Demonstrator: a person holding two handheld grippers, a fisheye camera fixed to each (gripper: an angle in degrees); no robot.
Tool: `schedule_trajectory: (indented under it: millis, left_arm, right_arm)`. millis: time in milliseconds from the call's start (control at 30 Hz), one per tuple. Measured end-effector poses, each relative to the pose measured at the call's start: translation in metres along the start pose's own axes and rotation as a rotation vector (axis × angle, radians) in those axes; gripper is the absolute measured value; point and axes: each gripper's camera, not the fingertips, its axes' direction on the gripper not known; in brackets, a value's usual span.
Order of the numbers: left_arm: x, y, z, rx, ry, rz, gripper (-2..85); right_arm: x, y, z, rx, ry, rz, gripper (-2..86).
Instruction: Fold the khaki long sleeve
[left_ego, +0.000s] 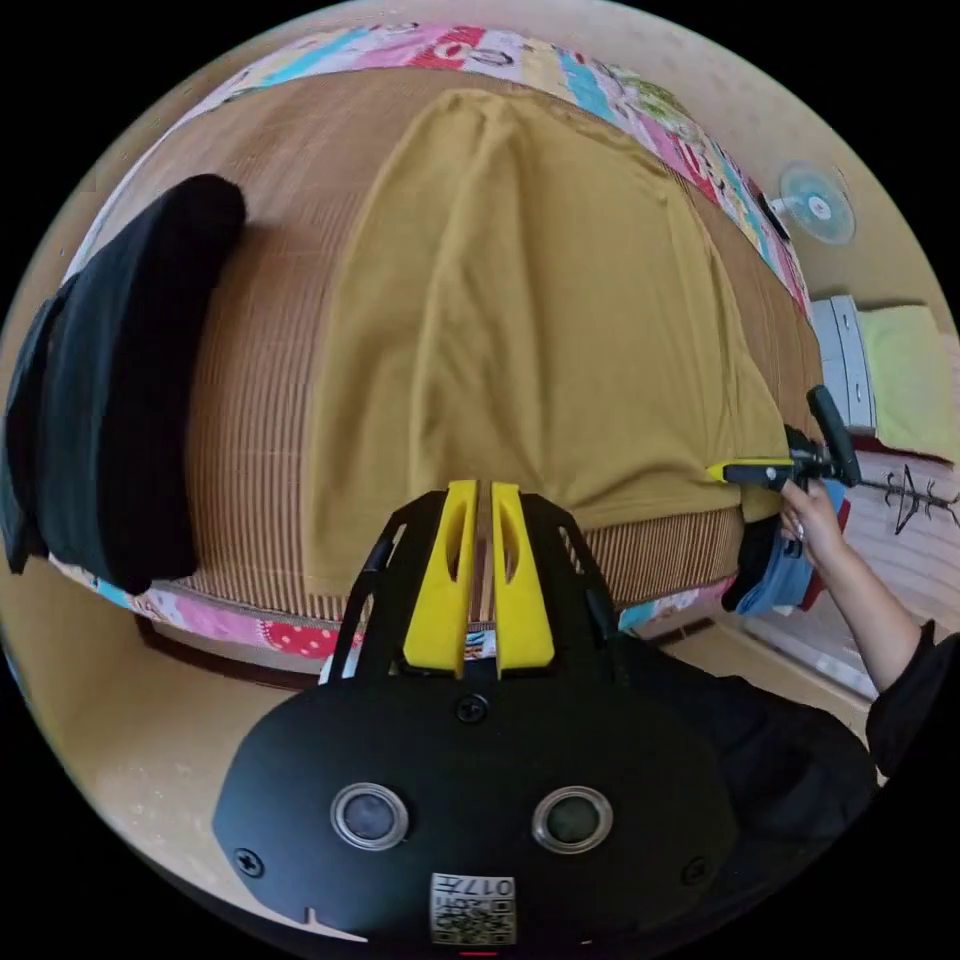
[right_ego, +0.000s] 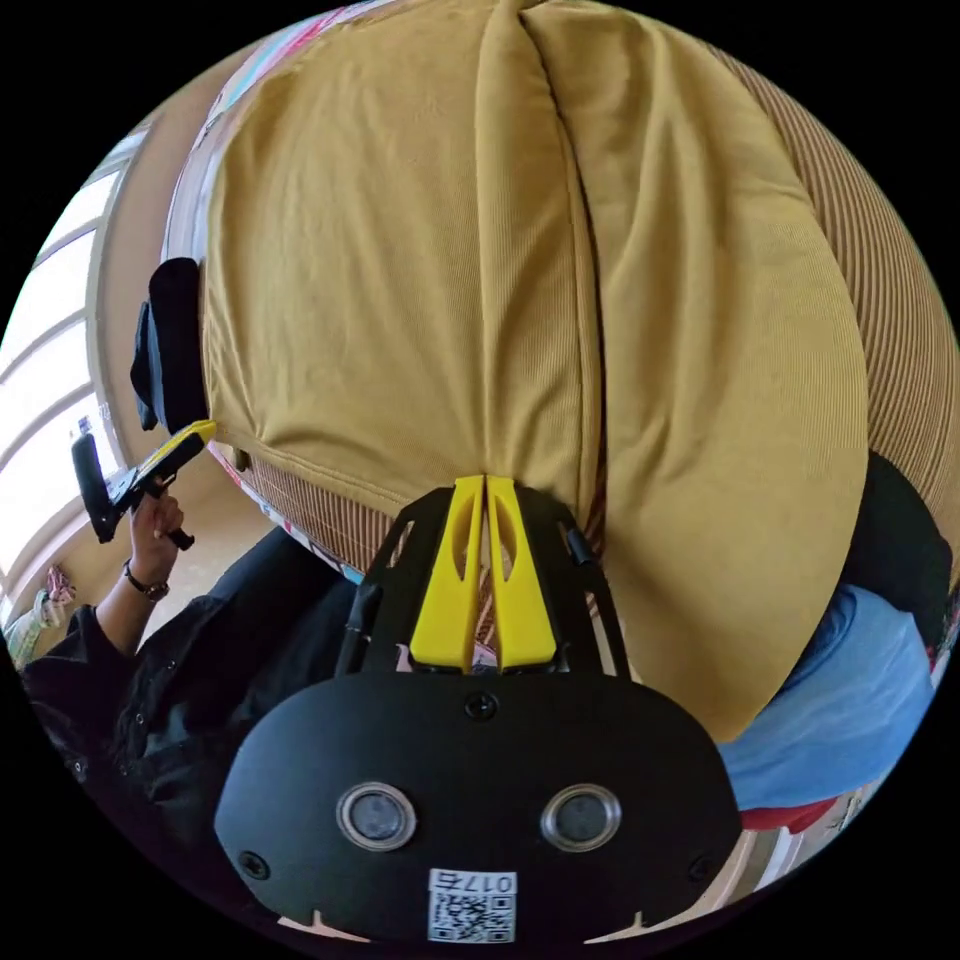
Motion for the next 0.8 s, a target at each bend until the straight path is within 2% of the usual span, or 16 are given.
schedule_trajectory:
  millis: [133,200,267,300,367,467,533,600,667,733,800]
  left_arm:
    - [-0.068,-0.008,-0.021,0.021,-0.010,-0.211,9.8]
    - [-0.093,-0.021,0.009,-0.149,0.049,-0.232,10.6]
    - [-0.094,-0.025,0.000,-0.146,0.005,-0.189,9.1]
    - [-0.096,-0.033,-0.007,-0.198,-0.001,-0.123,4.7]
    - [-0.108,-0.043,-0.026,-0.260,0.085,-0.057,1.8]
    - [-0.153,-0.053,-0.127,-0.018,0.119,-0.021,1.3]
    - [-0.197,-0.056,-0.197,0.140,0.077,-0.102,1.6]
    - [-0.272,-0.041,-0.271,0.351,0.053,-0.353,2.9]
    - [-0.311,-0.016,-0.302,0.486,0.033,-0.516,4.4]
    - [-0.322,0.000,-0.307,0.534,0.020,-0.539,5.1]
    - [-0.304,-0.004,-0.267,0.385,0.120,-0.414,5.6]
  right_arm:
    - [0.034,0.017,0.000,-0.016,-0.084,0.037,0.6]
    - [0.031,0.022,0.005,-0.001,-0.046,0.023,0.6]
    - [0.025,0.023,0.010,-0.010,0.009,0.049,0.6]
    - [0.023,0.023,0.011,-0.018,0.026,0.060,0.6]
    - [0.017,0.022,0.014,-0.041,0.078,0.088,0.6]
    - [-0.003,0.025,0.027,-0.076,0.206,0.058,0.6]
    - [-0.012,0.025,0.035,-0.099,0.283,0.033,0.6]
    - [-0.019,0.024,0.043,-0.122,0.343,0.034,0.6]
    - [-0.023,0.024,0.051,-0.137,0.392,0.063,0.6]
    - [-0.023,0.028,0.055,-0.129,0.405,0.090,0.5]
    - [-0.022,0.034,0.058,-0.109,0.406,0.104,0.6]
